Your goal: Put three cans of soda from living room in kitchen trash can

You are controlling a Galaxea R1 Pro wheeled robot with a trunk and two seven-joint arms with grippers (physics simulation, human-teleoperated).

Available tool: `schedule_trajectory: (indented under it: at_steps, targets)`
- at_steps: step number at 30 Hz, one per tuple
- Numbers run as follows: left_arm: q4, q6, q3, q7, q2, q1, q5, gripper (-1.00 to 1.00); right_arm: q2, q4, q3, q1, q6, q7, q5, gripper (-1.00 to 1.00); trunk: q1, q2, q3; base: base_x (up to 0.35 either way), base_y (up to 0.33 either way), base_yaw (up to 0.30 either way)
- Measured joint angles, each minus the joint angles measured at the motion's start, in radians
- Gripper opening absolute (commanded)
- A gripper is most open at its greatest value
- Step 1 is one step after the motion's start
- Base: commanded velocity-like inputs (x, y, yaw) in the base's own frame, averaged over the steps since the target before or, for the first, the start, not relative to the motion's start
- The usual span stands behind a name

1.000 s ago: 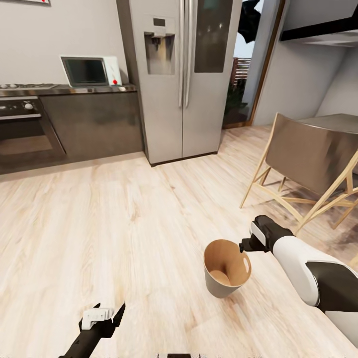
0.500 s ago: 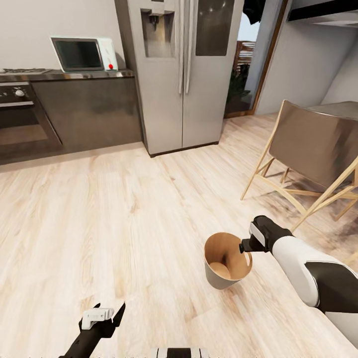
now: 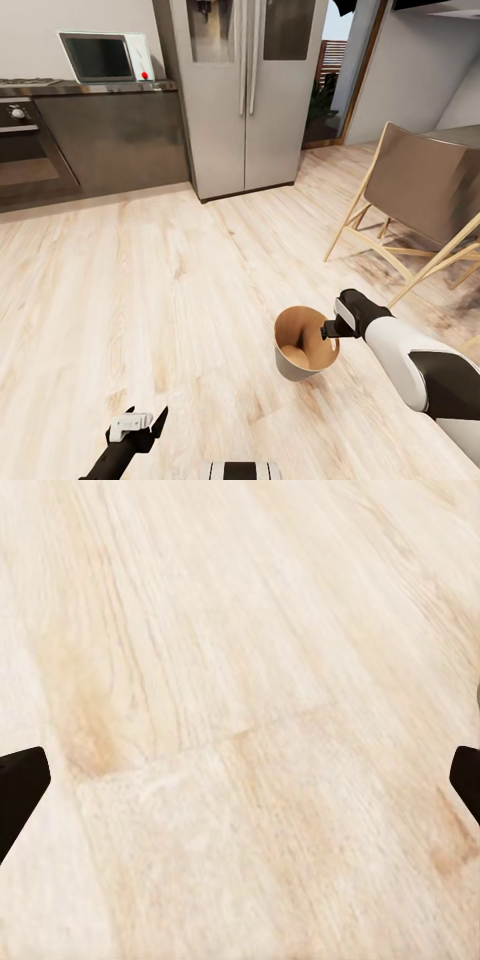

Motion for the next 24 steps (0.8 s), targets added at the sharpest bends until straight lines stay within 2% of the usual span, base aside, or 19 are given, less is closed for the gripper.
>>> schedule_trajectory:
  at_steps: [10,21,24]
  targets:
    - [-0.003,0.000,0.000,0.000,0.000,0.000,0.000,1.00,0.002,0.000,0.000,0.000,0.000,0.000,0.000,1.00,0.000,0.000,0.000,0.000,0.000,0.000]
    - [-0.003,0.000,0.000,0.000,0.000,0.000,0.000,1.00,0.000,-0.001,0.001,0.005,0.000,0.000,0.000,1.00,0.005,-0.003,-0.042,0.000,0.000,0.000]
    - [-0.004,0.000,0.000,0.000,0.000,0.000,0.000,1.00,0.000,-0.001,0.001,0.006,0.000,0.000,0.000,1.00,0.005,-0.003,-0.043,0.000,0.000,0.000]
